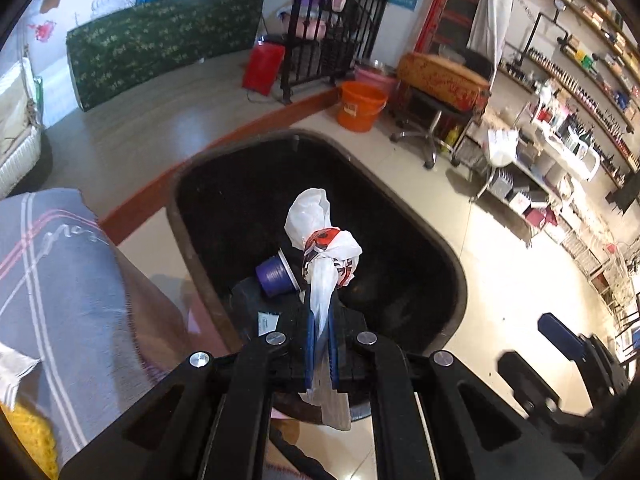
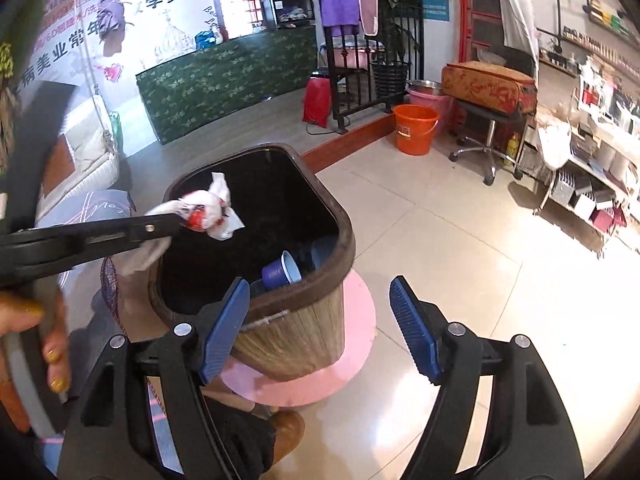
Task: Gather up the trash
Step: 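Carry both white items to the wastebasket and release them inside, then return both open tools to the trash pile on the bed, then grasp the yellow foam net with the right tool while the left tool grasps the purple bag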
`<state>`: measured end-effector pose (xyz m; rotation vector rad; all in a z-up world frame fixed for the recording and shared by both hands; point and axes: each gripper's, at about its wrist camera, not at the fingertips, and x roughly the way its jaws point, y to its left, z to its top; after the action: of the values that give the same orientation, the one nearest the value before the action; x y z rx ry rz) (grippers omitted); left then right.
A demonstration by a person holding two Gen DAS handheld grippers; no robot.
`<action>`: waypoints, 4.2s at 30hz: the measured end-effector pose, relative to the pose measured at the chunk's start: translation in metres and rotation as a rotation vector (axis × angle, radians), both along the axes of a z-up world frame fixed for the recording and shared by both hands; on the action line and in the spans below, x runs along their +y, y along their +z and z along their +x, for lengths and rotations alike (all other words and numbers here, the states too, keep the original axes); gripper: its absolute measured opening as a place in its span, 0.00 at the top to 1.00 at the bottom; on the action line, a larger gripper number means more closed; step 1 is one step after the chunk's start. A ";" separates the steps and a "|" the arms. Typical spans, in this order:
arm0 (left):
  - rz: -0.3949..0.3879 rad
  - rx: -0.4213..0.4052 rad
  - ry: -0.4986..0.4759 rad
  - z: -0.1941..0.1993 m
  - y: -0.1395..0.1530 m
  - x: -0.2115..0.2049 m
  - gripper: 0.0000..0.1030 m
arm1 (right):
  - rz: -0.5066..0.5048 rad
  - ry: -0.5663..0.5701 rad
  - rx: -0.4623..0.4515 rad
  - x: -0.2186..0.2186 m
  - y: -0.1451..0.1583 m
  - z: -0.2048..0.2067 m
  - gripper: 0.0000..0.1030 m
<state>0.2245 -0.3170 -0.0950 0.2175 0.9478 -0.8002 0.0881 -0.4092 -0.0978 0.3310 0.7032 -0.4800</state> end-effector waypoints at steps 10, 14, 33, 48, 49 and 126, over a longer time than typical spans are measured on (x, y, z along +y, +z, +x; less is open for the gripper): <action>0.006 -0.043 0.021 0.006 0.002 -0.006 0.15 | 0.026 -0.013 0.002 -0.005 -0.002 -0.011 0.30; 0.018 -0.054 0.038 0.003 0.011 0.004 0.11 | 0.026 -0.016 -0.006 -0.006 -0.001 -0.013 0.29; -0.113 -0.118 0.261 -0.033 0.049 0.113 0.05 | 0.056 0.069 -0.007 0.032 0.004 0.009 0.22; -0.107 -0.260 0.596 -0.063 0.068 0.248 0.05 | 0.072 0.439 -0.025 0.156 0.024 0.052 0.22; -0.104 -0.250 0.613 -0.062 0.066 0.256 0.05 | 0.071 0.476 -0.023 0.167 0.026 0.055 0.22; -0.212 -0.280 0.633 -0.038 0.102 0.287 0.83 | 0.015 0.726 -0.026 0.241 0.041 0.060 0.82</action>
<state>0.1869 -0.0304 0.0069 -0.1527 0.6045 -0.2687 0.1477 -0.1683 -0.0565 0.0790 0.7479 0.2186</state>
